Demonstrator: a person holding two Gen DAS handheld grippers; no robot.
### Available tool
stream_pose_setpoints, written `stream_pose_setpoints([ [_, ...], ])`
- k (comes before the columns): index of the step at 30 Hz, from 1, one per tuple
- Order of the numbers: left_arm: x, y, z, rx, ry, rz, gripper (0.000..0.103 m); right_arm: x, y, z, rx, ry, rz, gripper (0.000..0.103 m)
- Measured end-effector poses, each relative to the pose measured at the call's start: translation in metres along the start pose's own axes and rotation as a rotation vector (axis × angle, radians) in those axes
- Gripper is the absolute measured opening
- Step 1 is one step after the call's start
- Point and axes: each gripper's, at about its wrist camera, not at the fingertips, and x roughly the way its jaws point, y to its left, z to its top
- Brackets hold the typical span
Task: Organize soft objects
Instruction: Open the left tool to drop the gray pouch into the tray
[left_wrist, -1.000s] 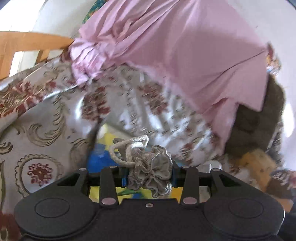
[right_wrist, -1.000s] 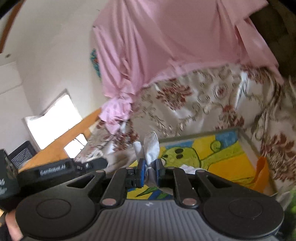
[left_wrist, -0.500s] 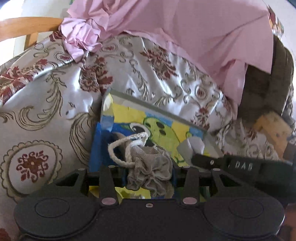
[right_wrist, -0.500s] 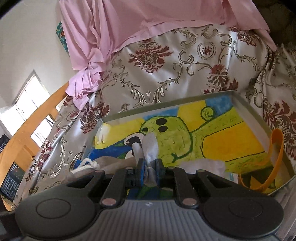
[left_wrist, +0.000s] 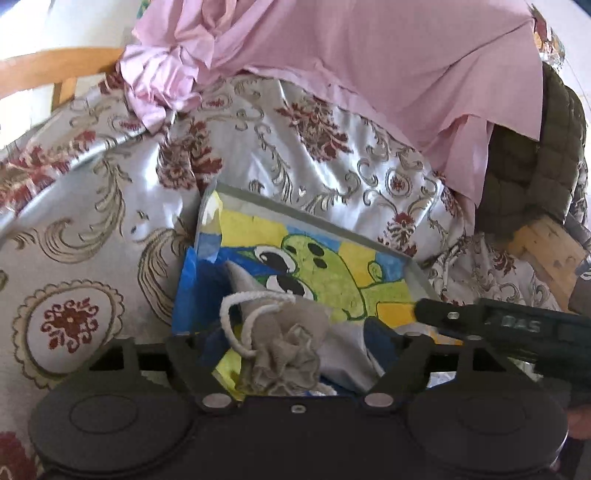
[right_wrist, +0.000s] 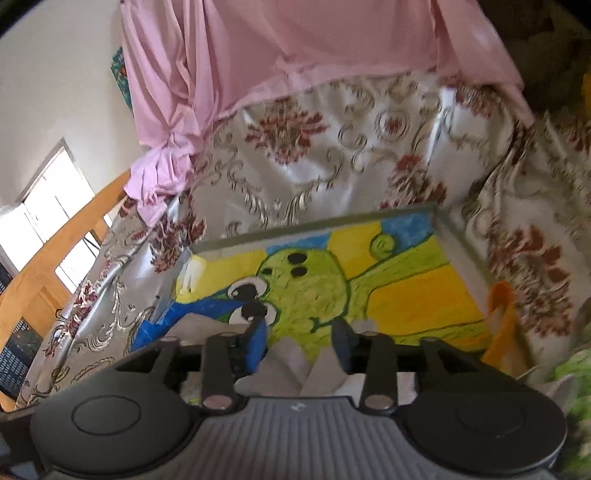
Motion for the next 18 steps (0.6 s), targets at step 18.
stream_pose_setpoints([
  [18,-0.124,-0.073,-0.023,0.121,-0.312,0.077,0.102,-0.156,-0.001,-0.019,-0.204,-0.273,0.026,0.085],
])
